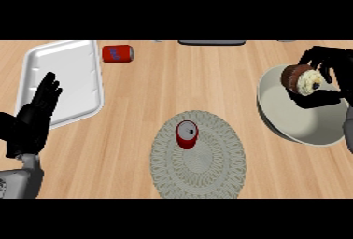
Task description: Pick the cupcake from the placemat and place it in the bowl
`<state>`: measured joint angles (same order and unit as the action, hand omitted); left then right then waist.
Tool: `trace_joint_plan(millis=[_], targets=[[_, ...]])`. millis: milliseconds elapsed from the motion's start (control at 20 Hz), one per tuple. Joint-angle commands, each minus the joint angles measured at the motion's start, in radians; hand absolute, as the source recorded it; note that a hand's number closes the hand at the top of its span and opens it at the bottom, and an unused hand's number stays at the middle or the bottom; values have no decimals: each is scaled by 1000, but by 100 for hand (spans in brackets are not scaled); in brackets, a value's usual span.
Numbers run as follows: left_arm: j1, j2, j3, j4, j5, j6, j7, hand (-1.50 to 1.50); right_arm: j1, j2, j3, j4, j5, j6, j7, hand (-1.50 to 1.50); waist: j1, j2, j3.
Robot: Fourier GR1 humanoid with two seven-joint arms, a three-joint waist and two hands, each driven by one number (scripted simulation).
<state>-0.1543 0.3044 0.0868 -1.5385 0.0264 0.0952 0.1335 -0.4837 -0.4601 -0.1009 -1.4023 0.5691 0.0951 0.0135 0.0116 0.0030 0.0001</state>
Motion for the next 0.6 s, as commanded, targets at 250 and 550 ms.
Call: trace_joint_plan(millis=[250,550], targets=[[12,-4,1,-34,8,-24,4,0,-147,-70,-14,477,104,45,8,150,32,8,1],[1,-8,10,-14,-18,-17,-7,0,-257,-72,-28,691,62,107,-240,-150,9,3,1]])
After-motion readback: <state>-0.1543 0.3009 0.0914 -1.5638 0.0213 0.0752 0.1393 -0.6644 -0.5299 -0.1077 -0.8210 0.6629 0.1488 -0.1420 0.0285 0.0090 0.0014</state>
